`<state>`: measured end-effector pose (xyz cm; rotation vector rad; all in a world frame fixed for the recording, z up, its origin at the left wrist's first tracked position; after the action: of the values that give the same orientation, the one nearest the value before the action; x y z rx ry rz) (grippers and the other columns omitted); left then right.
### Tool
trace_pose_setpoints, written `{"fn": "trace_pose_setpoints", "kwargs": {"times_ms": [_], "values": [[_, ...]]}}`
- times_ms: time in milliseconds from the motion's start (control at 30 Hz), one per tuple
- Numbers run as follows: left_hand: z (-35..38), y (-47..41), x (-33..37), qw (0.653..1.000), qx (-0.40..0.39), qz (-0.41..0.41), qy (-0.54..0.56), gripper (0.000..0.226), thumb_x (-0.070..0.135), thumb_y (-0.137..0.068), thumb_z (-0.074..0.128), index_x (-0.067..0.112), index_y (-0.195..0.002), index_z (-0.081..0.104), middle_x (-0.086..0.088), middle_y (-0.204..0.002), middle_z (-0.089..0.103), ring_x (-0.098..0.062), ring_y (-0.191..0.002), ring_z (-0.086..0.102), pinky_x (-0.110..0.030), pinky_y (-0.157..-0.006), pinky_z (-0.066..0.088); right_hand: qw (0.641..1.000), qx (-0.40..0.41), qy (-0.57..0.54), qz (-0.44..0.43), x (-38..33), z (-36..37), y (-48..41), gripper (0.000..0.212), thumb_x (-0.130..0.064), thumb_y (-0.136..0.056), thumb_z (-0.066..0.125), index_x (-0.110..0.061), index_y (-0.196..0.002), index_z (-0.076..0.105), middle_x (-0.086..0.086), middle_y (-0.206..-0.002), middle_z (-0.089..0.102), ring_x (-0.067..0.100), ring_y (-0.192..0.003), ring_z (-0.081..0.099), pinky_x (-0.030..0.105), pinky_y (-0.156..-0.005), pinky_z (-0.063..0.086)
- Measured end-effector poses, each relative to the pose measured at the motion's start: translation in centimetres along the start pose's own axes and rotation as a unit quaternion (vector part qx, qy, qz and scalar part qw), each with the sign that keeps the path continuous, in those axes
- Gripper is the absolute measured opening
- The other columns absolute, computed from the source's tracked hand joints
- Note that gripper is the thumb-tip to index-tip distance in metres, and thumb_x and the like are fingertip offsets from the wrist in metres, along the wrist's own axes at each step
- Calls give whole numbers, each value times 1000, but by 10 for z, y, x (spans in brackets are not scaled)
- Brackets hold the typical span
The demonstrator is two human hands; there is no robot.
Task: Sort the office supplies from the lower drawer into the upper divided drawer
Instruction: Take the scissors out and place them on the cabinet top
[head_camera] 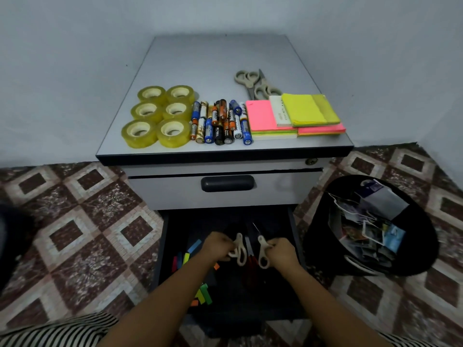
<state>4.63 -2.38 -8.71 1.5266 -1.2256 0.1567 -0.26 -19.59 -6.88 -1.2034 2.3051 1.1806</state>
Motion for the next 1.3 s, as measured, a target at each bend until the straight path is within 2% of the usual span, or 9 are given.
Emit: {"fn": "trace_pose_setpoints", "kwargs": {"times_ms": [67, 133, 400, 533, 733, 933, 1133, 1200, 1300], "values": [[-2, 15, 6, 997, -16, 7, 72, 2, 5, -90, 58, 4, -90, 60, -9, -82, 57, -15, -69, 56, -20, -54, 51, 997, -11, -81, -2, 1, -6, 10, 16, -3, -88, 50, -4, -80, 64, 11, -67, 53, 19, -55, 46, 25, -50, 34], [-5, 32, 14, 993, -55, 21, 104, 5, 4, -90, 58, 6, -94, 60, -6, -84, 59, -13, -73, 58, -20, -58, 52, 991, -19, -135, -4, 2, -15, 25, 15, -2, -87, 56, -7, -96, 66, 11, -76, 61, 18, -59, 54, 23, -51, 40], [-26, 103, 19, 963, -244, 62, 98, 14, -1, -87, 61, 11, -93, 63, -4, -83, 67, -10, -76, 66, -31, -83, 54, 963, -146, -215, -71, -4, -53, 93, 9, -7, -88, 63, -12, -94, 67, 10, -92, 71, 20, -84, 66, 34, -77, 51], [-40, 141, 49, 939, -295, 116, 137, 13, 0, -84, 63, 7, -96, 63, -4, -84, 70, -12, -77, 68, -28, -79, 57, 943, -185, -251, -114, -31, -80, 129, 14, -6, -90, 59, -7, -102, 65, 10, -95, 71, 20, -86, 66, 29, -74, 49], [-80, 187, 144, 937, -219, 223, 159, 8, -1, -83, 61, 4, -89, 64, -5, -71, 69, -9, -65, 66, -20, -63, 55, 916, -92, -321, -224, -105, -157, 160, 17, -1, -88, 58, -7, -99, 69, 13, -85, 73, 19, -72, 67, 26, -62, 53], [-124, 195, 232, 932, -69, 276, 227, 10, 0, -87, 59, 3, -78, 63, -6, -64, 66, -9, -57, 64, -20, -58, 56, 881, -1, -386, -274, -179, -216, 145, 12, 1, -86, 60, -6, -94, 66, 11, -83, 69, 23, -77, 63, 34, -75, 51], [-162, 167, 293, 932, 48, 263, 244, 17, -4, -88, 58, -3, -72, 59, -10, -56, 63, -9, -43, 61, -20, -47, 54, 880, 45, -406, -242, -236, -259, 100, 11, 5, -86, 60, -1, -78, 59, 12, -70, 55, 17, -60, 51, 18, -40, 47], [-174, 153, 304, 935, 76, 250, 238, 18, -5, -88, 58, -5, -70, 59, -16, -66, 60, -14, -47, 61, -20, -45, 54, 890, 57, -383, -241, -248, -268, 84, 6, 7, -85, 59, 6, -90, 62, 13, -70, 54, 18, -62, 51, 20, -43, 49], [-191, 128, 316, 942, 111, 231, 218, 18, -5, -87, 60, -6, -69, 57, -17, -70, 58, -19, -60, 59, -21, -45, 54, 906, 92, -344, -230, -257, -280, 53, 23, 8, -84, 61, 10, -106, 62, 13, -71, 56, 18, -62, 53, 26, -56, 49]]}}
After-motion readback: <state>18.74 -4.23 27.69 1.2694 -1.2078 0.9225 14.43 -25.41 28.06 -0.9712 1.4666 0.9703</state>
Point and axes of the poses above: each hand's wrist, its own y-axis away from the middle knuckle, its own z-axis out of the palm, x = y × z, the point moved 6 cm from there along -y, towards the middle knuckle
